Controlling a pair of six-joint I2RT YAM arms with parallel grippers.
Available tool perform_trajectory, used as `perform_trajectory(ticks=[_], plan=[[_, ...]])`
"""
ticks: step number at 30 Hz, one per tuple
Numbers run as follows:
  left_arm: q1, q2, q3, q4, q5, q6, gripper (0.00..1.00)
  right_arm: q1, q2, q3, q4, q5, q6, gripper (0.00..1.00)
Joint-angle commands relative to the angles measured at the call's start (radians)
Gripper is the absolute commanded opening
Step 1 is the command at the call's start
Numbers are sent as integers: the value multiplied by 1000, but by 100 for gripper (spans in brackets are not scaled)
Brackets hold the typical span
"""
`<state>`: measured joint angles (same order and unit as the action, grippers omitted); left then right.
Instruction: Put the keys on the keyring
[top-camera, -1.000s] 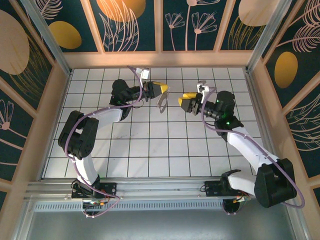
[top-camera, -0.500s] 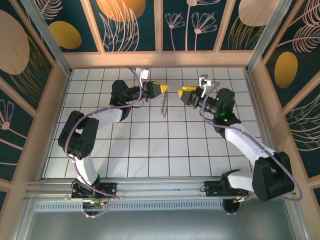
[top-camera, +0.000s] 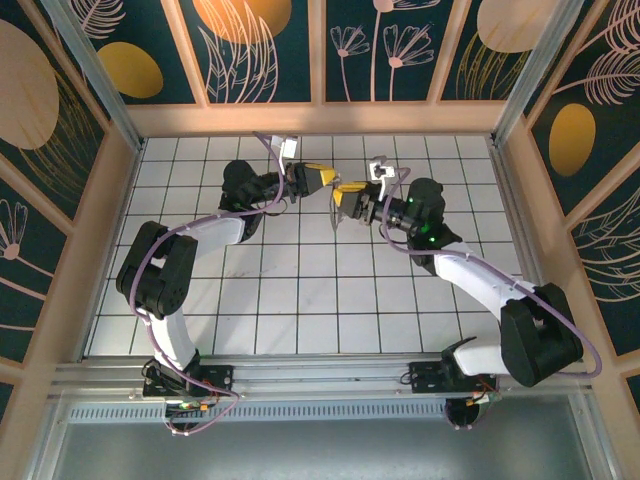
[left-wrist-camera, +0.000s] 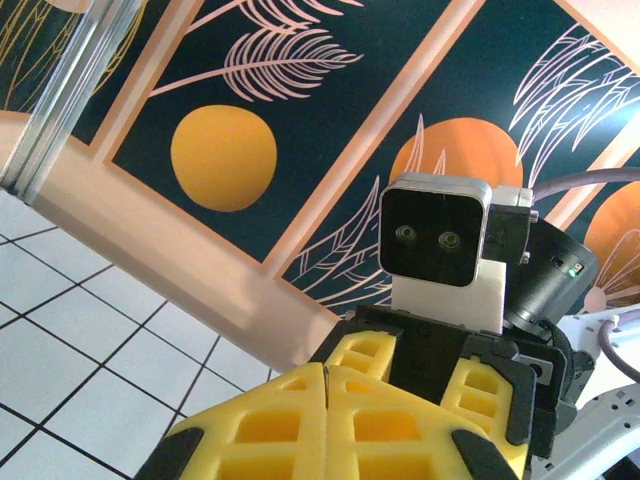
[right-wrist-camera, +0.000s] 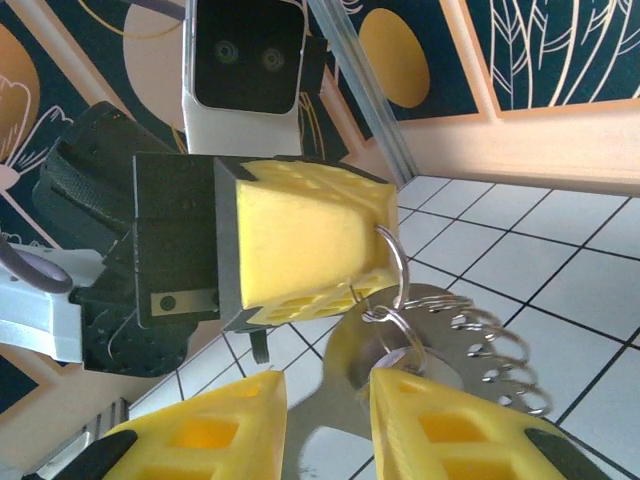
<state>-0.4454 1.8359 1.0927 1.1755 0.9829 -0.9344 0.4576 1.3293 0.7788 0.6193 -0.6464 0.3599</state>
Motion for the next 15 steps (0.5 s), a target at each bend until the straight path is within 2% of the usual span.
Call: perform_trajectory(ticks=[1, 8, 15], plan=[[-7, 5, 7, 62, -9, -11, 0, -29, -37, 8, -10, 11, -32, 28], [-7, -3, 8, 60, -6, -12, 0, -111, -113, -29, 13, -7, -6, 28], [-8, -6, 6, 61, -6, -12, 0, -116, -35, 35, 1, 13, -5, 26]])
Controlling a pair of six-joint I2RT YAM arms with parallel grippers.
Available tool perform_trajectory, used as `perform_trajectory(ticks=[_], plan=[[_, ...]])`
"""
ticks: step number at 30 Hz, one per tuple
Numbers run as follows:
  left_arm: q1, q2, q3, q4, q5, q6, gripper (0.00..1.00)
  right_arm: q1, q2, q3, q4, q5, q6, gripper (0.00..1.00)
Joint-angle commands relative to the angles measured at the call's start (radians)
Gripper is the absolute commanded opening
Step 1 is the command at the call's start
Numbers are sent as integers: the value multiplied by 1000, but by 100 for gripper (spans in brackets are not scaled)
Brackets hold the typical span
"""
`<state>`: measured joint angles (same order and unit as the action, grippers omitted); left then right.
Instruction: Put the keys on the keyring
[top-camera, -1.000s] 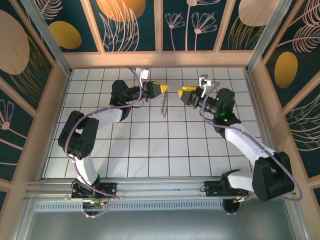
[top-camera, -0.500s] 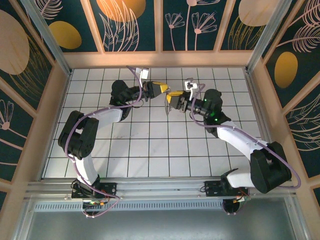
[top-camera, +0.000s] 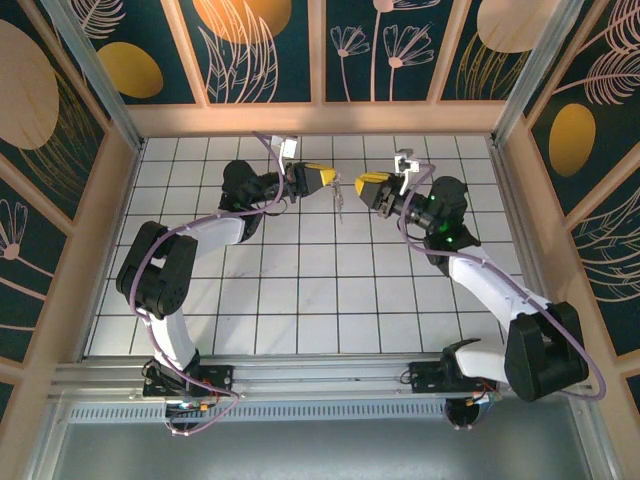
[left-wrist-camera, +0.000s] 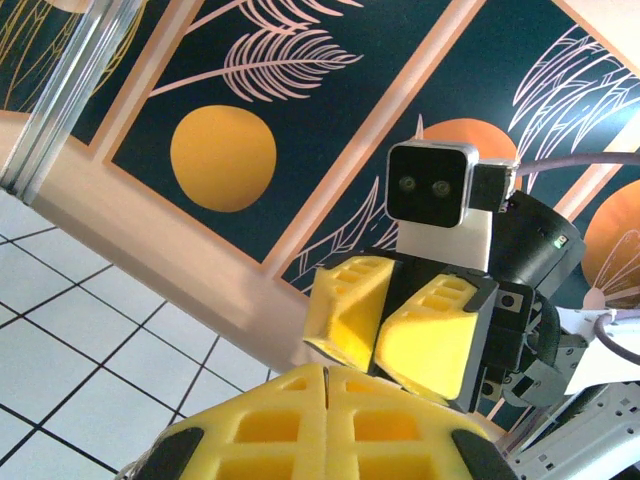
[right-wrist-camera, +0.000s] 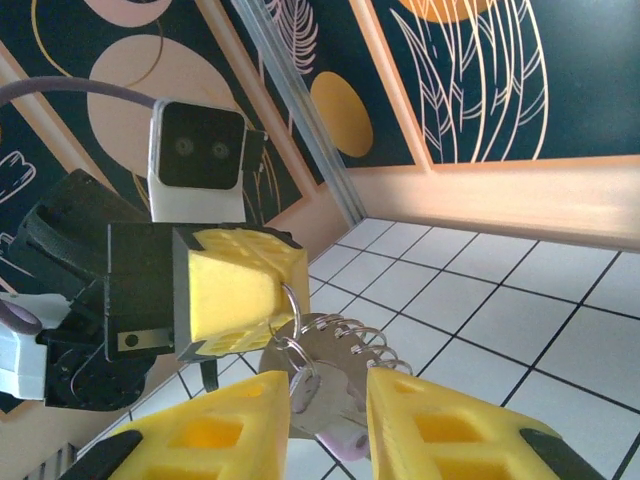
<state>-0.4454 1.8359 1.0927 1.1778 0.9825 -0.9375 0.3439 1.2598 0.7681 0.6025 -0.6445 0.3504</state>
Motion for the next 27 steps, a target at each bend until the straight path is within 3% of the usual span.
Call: perform_trajectory(ticks=[1, 16, 24, 27], plan=[[-9, -7, 5, 59, -5, -10, 0, -3, 52, 54, 24, 12, 8, 25], [-12, 0, 9, 63, -7, -11, 0, 122, 94, 93, -40, -1, -49, 24], [-12, -2, 14, 63, -7, -13, 0, 107, 53, 52, -50, 16, -64, 23], [-12, -4, 13, 63, -5, -14, 0, 92, 27, 46, -57, 4, -65, 33]])
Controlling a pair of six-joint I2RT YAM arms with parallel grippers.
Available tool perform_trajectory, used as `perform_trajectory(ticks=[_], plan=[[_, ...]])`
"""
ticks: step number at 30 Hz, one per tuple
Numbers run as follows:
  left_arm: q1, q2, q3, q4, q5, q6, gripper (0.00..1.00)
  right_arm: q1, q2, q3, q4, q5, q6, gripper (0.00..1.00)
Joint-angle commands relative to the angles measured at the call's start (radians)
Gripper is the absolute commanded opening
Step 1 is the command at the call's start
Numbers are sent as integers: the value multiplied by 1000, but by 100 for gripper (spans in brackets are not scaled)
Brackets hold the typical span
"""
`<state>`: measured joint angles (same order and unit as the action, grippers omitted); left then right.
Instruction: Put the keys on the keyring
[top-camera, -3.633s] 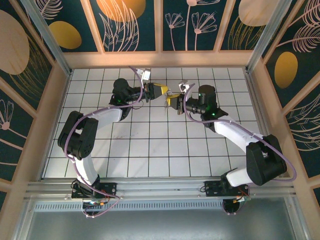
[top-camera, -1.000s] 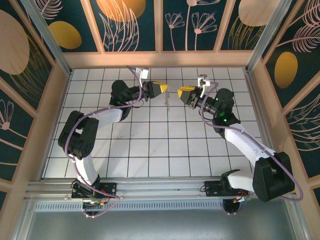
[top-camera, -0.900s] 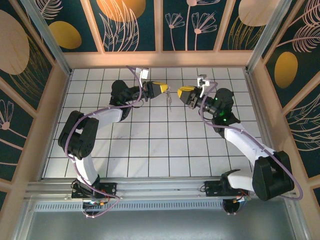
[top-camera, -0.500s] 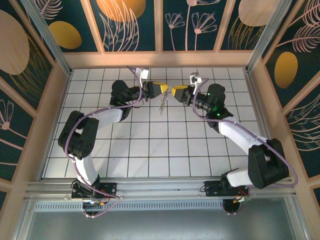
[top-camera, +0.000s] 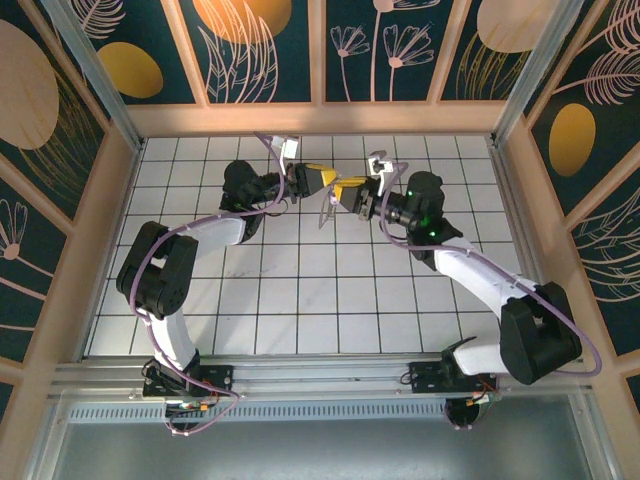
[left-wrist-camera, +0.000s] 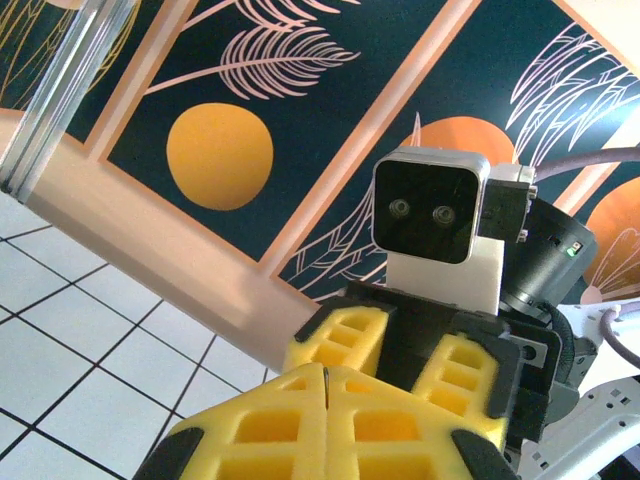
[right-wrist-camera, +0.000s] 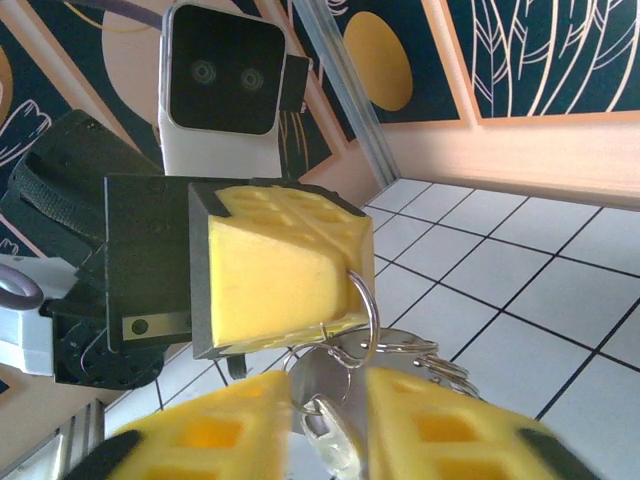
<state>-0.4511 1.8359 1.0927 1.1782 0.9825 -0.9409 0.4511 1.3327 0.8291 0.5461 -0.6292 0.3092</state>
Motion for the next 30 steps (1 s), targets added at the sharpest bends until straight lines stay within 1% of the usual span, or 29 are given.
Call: perform_trajectory(ticks=[1, 3, 7, 12, 16, 23, 30], plan=[[-6, -5, 12, 63, -5, -10, 0, -21, -57, -19, -3, -13, -24, 37], [-6, -6, 12, 63, -4, -10, 0, -36, -80, -26, -3, -15, -21, 40], [-6, -5, 13, 63, -2, -9, 0, -69, -113, -41, 28, -20, 13, 40], [-7, -1, 15, 66, -1, -12, 0, -98, -89, -45, 134, -51, 106, 39], [-8, 2, 15, 67, 1, -12, 0, -98, -31, -26, 221, -90, 188, 39], [-8, 4, 19, 75, 2, -19, 0, -93, 38, -20, 327, -117, 270, 38], [-9, 4, 21, 77, 3, -19, 0, -65, 70, -15, 359, -137, 283, 38]])
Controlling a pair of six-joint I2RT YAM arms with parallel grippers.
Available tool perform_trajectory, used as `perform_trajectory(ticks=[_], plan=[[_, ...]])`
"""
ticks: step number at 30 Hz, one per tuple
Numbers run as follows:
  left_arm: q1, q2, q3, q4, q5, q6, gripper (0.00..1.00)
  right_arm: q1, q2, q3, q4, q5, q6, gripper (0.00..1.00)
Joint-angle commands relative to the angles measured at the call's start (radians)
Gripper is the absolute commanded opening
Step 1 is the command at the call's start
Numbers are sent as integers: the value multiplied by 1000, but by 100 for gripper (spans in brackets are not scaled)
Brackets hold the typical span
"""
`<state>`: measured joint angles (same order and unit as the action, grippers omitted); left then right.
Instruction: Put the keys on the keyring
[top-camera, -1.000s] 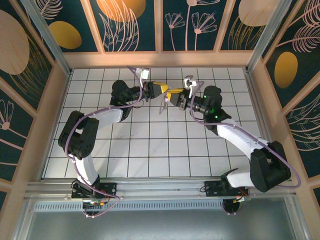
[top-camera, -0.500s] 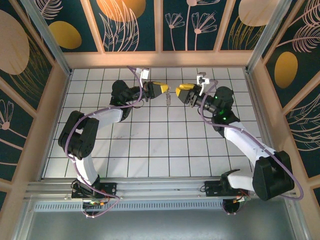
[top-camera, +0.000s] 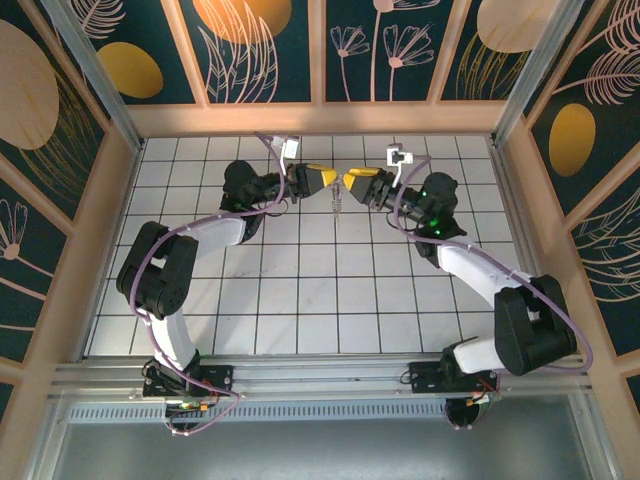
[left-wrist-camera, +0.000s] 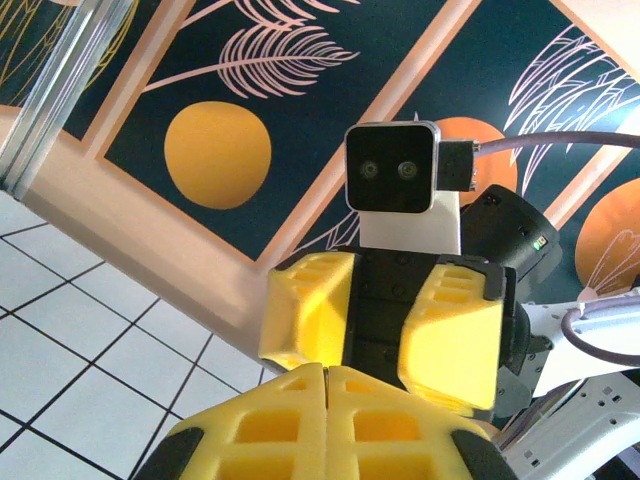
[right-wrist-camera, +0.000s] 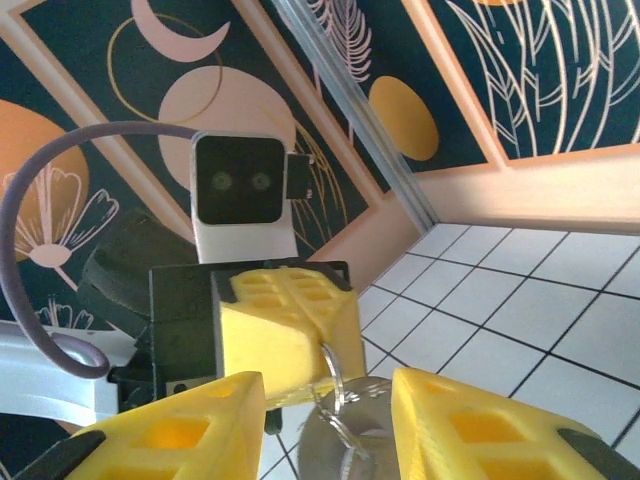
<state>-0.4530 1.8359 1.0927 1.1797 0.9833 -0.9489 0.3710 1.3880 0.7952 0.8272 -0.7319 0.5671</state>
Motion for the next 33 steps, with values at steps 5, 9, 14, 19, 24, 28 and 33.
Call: perform_trajectory(ticks=[5, 9, 14, 19, 24, 28, 33], plan=[[-8, 0, 21, 78, 2, -15, 0, 27, 39, 24, 90, -32, 35, 38], [-9, 0, 18, 86, 2, -20, 0, 27, 52, 25, 108, -36, 46, 35], [-9, 0, 15, 89, 3, -21, 0, 29, 64, 34, 114, -38, 53, 32], [-10, 2, 13, 93, 1, -23, 0, 31, 79, 42, 131, -44, 66, 25], [-11, 6, 11, 97, 1, -24, 0, 34, 87, 50, 138, -47, 72, 11], [-12, 12, 7, 100, 2, -26, 0, 34, 92, 53, 148, -49, 77, 0], [-14, 18, 10, 99, -6, -28, 0, 31, 94, 58, 142, -44, 74, 0]])
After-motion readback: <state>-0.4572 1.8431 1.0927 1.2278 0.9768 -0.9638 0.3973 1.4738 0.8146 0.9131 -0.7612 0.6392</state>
